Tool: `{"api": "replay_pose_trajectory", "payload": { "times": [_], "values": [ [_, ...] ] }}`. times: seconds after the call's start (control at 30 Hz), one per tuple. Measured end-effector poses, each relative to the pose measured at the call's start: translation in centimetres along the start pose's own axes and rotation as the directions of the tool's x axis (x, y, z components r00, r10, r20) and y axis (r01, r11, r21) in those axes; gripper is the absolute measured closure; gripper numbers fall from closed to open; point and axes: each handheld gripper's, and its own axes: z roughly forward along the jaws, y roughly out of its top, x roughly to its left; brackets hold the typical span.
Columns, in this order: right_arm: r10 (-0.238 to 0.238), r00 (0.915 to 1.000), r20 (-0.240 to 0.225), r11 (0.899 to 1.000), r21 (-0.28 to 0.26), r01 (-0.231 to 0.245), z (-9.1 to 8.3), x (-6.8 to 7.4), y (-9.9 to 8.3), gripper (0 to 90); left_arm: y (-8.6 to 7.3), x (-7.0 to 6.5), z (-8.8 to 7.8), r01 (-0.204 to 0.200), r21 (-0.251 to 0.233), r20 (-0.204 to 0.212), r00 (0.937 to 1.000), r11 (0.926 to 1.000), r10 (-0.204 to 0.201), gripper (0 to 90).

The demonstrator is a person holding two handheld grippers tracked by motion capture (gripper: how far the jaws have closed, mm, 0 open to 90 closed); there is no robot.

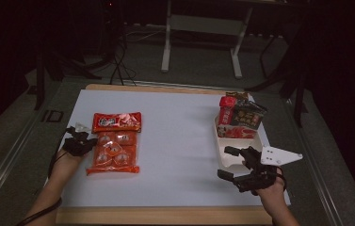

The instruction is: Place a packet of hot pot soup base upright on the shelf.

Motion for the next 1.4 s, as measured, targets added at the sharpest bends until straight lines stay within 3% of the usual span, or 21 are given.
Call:
{"api": "replay_pose_trajectory", "payload": {
  "times": [0.07, 0.17, 0.57, 0.73, 0.87, 1.1, 1.37, 1.4],
  "values": [
    [0.003, 1.0, -0.001, 1.0, 0.003, -0.003, 0.0, 0.0, 0.0, 17.4, 0.1, -0.3, 0.0, -0.021, 0.004, -0.001, 0.9998, 0.9998, 0.021, 90.0],
    [0.004, 1.0, -0.002, 1.0, 0.003, -0.004, 0.0, 0.0, 0.0, 17.3, 0.1, -0.3, 0.0, -0.014, 0.0, 0.02, 0.9997, 0.9999, 0.014, 90.0],
    [0.002, 0.9999, -0.011, 1.0, 0.004, -0.002, 0.1, 0.1, 0.0, 17.4, 1.2, -3.2, 1.1, -0.043, -0.016, 0.078, 0.9959, 0.9989, 0.044, 90.0],
    [0.004, 0.9999, -0.015, 1.0, 0.002, -0.004, 0.1, 0.1, 0.0, 17.4, 2.4, -5.8, 1.7, -0.105, -0.018, 0.132, 0.9856, 0.9943, 0.106, 90.0],
    [0.0, 0.9998, -0.017, 1.0, 0.002, 0.0, 0.1, 0.1, 0.0, 17.3, 3.3, -7.4, 2.1, -0.141, -0.011, 0.137, 0.9804, 0.9899, 0.141, 90.0],
    [0.006, 0.9997, -0.022, 1.0, 0.008, -0.006, 0.1, 0.1, -0.1, 17.4, 2.9, -6.9, 1.3, -0.119, -0.018, 0.136, 0.9834, 0.9928, 0.12, 90.0],
    [0.003, 0.9997, -0.022, 1.0, 0.004, -0.003, 0.1, 0.1, 0.0, 17.4, 1.1, -6.4, -0.2, -0.147, 0.049, 0.12, 0.9828, 0.9879, 0.141, 90.0],
    [0.002, 0.9998, -0.022, 1.0, 0.004, -0.002, 0.1, 0.2, 0.1, 17.3, 0.6, -6.4, -0.4, -0.147, 0.056, 0.151, 0.9791, 0.9876, 0.137, 90.0]
  ]
}}
